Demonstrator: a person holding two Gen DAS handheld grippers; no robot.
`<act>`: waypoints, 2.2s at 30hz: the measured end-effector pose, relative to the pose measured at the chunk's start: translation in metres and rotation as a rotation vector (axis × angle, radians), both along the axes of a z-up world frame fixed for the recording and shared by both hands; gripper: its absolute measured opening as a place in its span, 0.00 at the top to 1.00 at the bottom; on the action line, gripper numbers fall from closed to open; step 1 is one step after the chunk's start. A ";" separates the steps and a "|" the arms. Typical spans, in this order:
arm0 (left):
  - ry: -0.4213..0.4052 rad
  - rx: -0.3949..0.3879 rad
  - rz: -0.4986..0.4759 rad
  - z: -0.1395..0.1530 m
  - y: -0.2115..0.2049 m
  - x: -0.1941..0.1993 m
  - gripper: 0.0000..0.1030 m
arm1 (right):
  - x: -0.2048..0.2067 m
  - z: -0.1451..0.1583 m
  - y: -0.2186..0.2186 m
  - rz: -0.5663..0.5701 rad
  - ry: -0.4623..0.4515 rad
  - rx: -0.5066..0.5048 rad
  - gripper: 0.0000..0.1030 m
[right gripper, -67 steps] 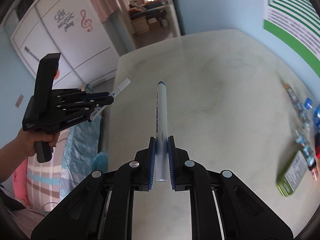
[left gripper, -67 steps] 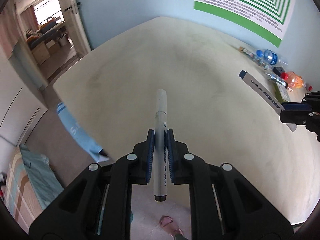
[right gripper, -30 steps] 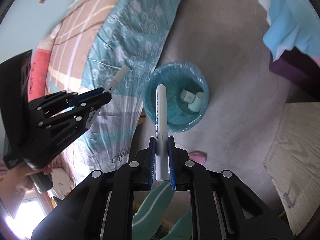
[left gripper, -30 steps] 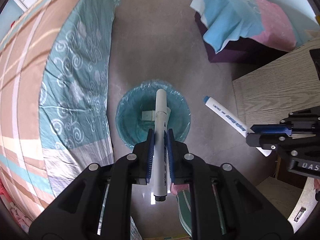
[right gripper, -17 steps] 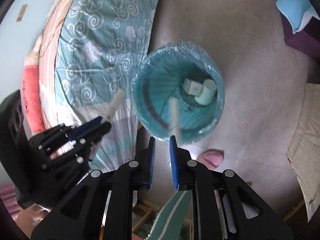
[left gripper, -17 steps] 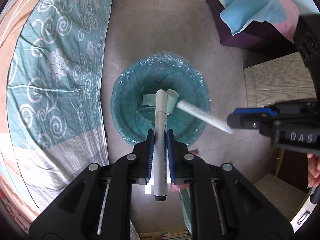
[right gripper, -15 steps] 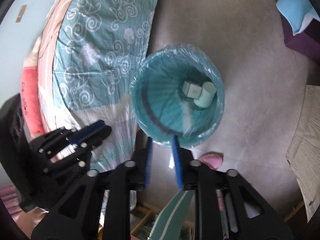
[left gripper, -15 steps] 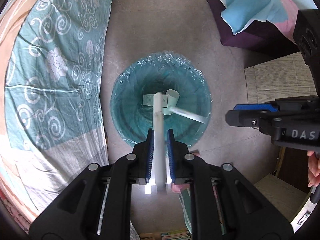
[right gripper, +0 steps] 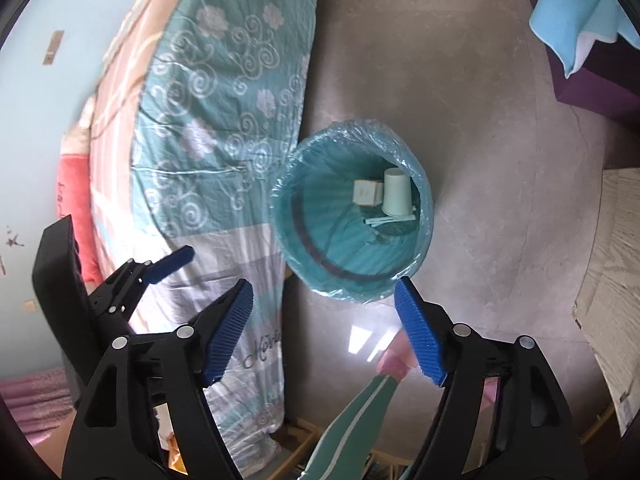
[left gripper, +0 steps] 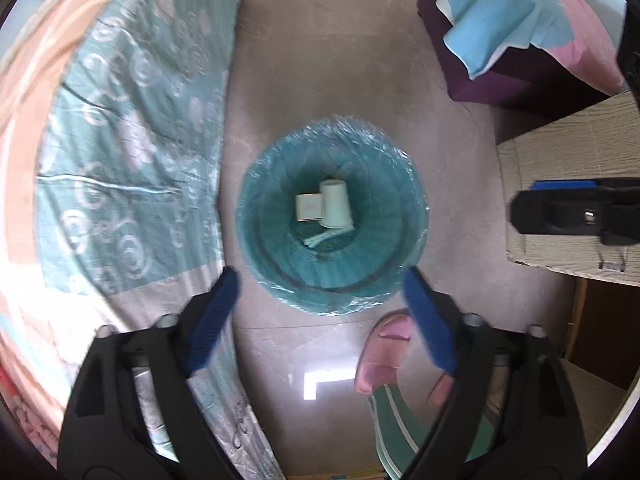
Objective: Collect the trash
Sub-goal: 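Open the right gripper to drop its marker while the left drops its marker into the bin, then bring both open grippers back over the table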
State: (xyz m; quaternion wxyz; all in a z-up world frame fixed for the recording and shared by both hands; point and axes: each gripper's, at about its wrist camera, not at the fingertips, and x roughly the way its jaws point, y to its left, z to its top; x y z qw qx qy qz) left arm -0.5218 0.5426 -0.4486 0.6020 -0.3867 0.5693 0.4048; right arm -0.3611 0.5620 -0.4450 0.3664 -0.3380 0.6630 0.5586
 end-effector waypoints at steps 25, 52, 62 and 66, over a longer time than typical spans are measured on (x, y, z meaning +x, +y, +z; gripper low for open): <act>-0.262 0.318 -0.555 0.316 -0.118 0.188 0.07 | 0.173 0.393 -0.255 -0.420 -0.183 0.563 0.14; -0.547 0.436 -1.360 0.405 -0.482 0.541 0.07 | 0.377 0.428 -0.751 -1.153 -0.782 0.418 0.14; -0.465 0.405 -1.399 0.350 -0.526 0.603 0.07 | 0.384 0.404 -0.886 -1.379 -0.839 0.254 0.14; -0.415 0.375 -1.372 0.328 -0.526 0.627 0.07 | 0.388 0.387 -0.918 -1.427 -0.824 0.198 0.14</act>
